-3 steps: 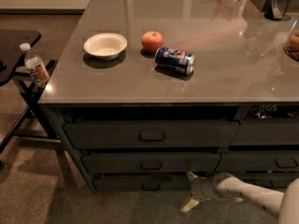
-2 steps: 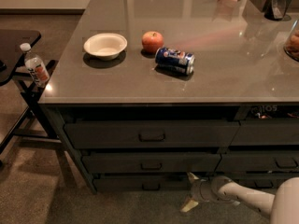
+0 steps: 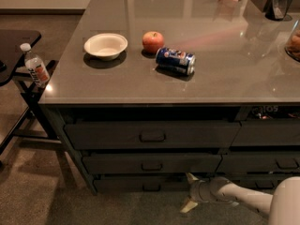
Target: Open bottom drawer
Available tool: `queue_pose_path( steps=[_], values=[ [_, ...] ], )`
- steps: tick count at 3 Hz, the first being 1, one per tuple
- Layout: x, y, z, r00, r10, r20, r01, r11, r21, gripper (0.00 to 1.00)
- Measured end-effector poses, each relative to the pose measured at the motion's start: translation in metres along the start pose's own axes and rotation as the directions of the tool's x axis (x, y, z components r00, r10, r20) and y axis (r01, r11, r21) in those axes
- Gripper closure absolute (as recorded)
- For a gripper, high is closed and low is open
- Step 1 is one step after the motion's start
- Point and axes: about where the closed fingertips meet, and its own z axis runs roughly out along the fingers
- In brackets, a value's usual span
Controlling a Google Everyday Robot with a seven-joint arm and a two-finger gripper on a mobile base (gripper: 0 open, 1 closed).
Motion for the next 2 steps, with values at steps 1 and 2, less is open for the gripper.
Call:
queue_pose_path(
  steps=[1,2],
  values=[
    [0.007,0.0043,-0.0022,0.996,-0.085,-0.003,0.085,0.9964,-0.001,0.0],
    [0.007,0.0044,-0.0022,0.996,-0.085,-0.003,0.085,0.9964,-0.001,0.0]
  ],
)
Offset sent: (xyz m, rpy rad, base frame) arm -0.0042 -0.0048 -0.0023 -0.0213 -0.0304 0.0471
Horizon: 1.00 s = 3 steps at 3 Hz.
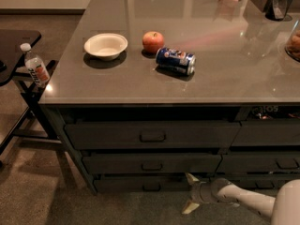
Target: Open bottom drawer
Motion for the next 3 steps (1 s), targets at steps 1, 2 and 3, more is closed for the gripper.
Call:
queue_pose_path(
  steps=[1,2,3],
  values=[
    [-0.008,-0.006,0.009,1.0,-0.014,0.013,0.014,0.9999,0.009,0.0],
    [-0.014,-0.014,0.028,0.999,-0.046,0.017,0.046,0.9989,0.009,0.0],
    [-0.012,-0.018,0.046,0.999,-0.051,0.009,0.051,0.9987,0.003,0.0]
  ],
)
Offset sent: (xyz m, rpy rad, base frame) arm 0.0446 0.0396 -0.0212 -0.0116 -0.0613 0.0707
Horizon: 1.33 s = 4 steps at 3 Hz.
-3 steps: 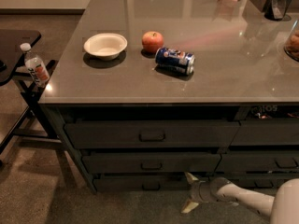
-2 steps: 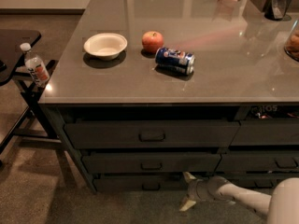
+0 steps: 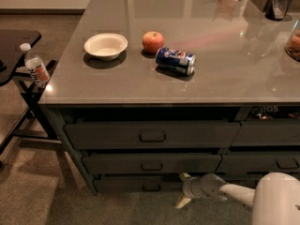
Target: Open bottom drawer
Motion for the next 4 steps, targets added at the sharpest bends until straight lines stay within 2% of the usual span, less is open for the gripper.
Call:
queue_pose_path(
  steps=[2,3,4],
  values=[
    [0.017,-0.014,0.015,1.0,0.007,-0.028,-0.006,0.9995,0.032,0.0],
    [0.029,-0.028,0.021,0.999,0.016,-0.05,-0.013,0.9981,0.061,0.0],
    [0.029,-0.029,0.021,0.999,0.016,-0.05,-0.013,0.998,0.062,0.19]
  ],
)
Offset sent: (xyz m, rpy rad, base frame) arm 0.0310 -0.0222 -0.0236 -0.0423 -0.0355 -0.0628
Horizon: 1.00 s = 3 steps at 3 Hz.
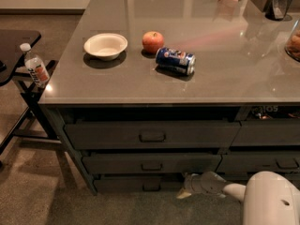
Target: Open bottom drawer
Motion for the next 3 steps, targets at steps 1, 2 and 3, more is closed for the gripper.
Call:
queue_pose_path(
  steps=[1,2,3],
  values=[
    [0.0,0.0,0.0,1.0,0.0,0.0,0.0,1.0,0.0,0.42],
    [-0.0001,0.0,-0.0001,1.0,0.0,0.0,0.0,1.0,0.0,0.65],
    [-0.0015,-0.0009,-0.0023,1.0,0.0,0.0,0.0,1.0,0.0,0.88]
  ],
)
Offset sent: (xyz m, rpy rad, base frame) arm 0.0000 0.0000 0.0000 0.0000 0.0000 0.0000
